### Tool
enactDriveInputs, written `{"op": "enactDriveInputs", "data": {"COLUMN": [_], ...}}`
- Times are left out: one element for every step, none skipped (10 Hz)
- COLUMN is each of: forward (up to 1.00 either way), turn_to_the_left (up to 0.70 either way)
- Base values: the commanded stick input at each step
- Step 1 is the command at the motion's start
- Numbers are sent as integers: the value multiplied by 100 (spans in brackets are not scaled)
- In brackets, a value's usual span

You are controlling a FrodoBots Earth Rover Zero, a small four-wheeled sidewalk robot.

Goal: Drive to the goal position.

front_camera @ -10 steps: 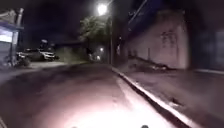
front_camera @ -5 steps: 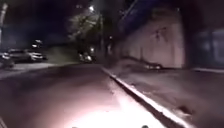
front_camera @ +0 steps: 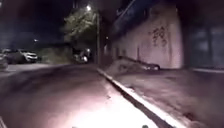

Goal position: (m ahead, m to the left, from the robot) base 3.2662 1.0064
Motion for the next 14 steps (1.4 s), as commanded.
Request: {"op": "enactDriveInputs", "data": {"forward": [70,70,70,70,70,70,70,70,70,70,70,69,68,68], "turn_to_the_left": [0,0,0,0,0,0,19,35,22,0,22,24,0,0]}}
